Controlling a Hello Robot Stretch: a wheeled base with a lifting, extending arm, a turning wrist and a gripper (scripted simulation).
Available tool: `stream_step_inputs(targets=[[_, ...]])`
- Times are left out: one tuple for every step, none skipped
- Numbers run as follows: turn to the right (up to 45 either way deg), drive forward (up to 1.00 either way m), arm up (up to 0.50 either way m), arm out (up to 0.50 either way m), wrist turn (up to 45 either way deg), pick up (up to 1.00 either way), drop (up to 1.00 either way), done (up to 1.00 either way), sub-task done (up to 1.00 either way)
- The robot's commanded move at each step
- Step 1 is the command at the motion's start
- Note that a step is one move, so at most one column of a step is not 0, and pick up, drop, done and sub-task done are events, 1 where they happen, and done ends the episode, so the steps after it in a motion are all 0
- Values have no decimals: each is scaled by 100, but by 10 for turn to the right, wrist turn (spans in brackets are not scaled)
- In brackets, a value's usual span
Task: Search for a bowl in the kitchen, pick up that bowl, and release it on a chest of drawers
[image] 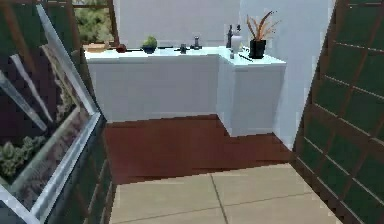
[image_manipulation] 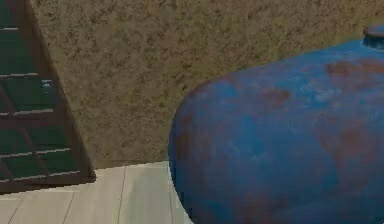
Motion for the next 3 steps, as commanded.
stream_step_inputs(targets=[[0, 100, 0, 0, 0, 0, 0, 0, 0], [30, 0, 0, 0, 0, 0, 0, 0, 0], [0, 55, 0, 0, 0, 0, 0, 0, 0]])
